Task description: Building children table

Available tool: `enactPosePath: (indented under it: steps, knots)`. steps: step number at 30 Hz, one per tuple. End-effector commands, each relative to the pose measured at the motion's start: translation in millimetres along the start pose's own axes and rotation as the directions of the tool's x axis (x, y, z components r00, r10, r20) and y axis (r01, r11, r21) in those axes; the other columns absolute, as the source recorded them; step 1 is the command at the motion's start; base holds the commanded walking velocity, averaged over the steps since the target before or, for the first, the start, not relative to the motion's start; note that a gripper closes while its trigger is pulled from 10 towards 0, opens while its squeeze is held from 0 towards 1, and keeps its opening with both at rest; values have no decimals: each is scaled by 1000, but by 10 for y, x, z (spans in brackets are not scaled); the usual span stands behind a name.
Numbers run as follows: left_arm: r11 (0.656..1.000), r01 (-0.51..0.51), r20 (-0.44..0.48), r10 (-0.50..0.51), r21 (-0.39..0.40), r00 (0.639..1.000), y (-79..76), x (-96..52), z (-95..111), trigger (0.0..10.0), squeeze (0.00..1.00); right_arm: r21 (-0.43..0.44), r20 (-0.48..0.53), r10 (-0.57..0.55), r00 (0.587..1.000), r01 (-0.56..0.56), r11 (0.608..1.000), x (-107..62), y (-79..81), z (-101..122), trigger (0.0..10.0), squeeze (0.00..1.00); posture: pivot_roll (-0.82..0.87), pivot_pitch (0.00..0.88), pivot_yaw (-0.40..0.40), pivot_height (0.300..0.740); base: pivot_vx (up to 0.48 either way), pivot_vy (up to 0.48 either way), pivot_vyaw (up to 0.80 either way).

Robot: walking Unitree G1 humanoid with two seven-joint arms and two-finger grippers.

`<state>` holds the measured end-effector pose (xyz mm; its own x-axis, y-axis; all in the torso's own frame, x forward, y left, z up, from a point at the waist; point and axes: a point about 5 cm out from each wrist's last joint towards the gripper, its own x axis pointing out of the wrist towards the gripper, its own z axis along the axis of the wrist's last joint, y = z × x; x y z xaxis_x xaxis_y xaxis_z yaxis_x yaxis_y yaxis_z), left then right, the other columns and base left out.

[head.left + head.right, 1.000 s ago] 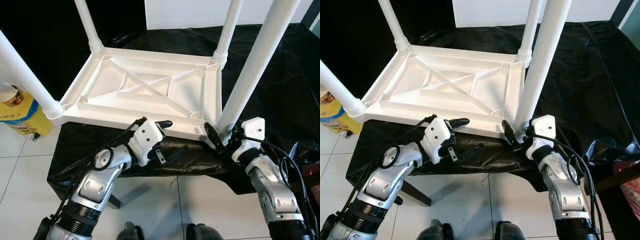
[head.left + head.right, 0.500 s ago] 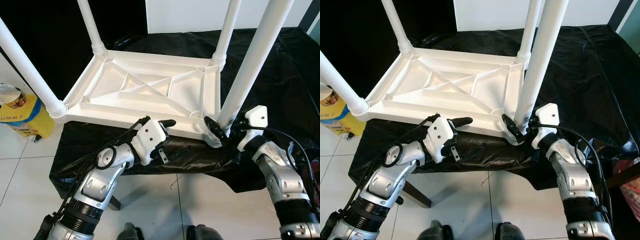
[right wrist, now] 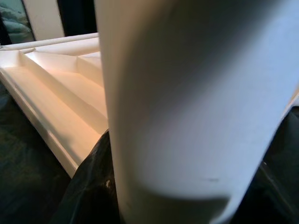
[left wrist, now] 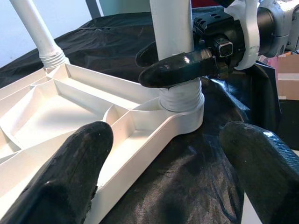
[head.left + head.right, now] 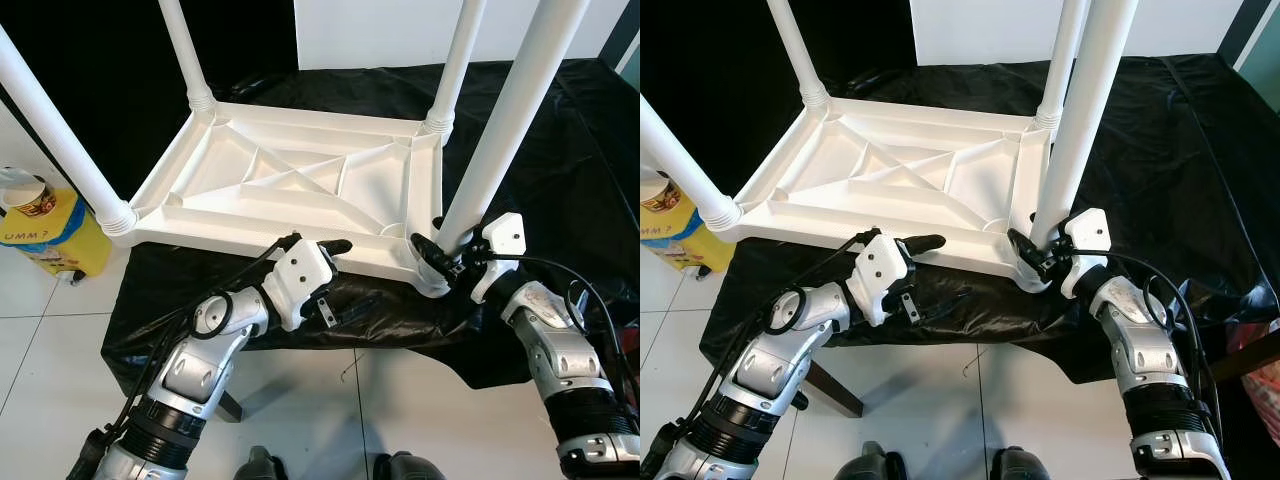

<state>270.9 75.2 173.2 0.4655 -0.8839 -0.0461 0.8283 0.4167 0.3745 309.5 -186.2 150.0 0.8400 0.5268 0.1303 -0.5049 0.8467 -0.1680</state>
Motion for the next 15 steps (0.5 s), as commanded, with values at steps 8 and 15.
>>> enactPosePath:
  steps: [8, 15]
  knots:
    - [1000, -3, -16, 3, 8, 1000, -58, 4, -41, 10000, 0, -12, -99, -213, 972, 213, 977, -50, 20, -179, 10000, 0, -8, 84, -3, 740, 0, 0, 0]
    - [1000, -13, -12, 13, 2, 1000, -78, 8, -43, 10000, 0, 20, -84, -341, 936, 344, 939, -18, 103, -162, 10000, 0, -12, 82, -10, 740, 0, 0, 0]
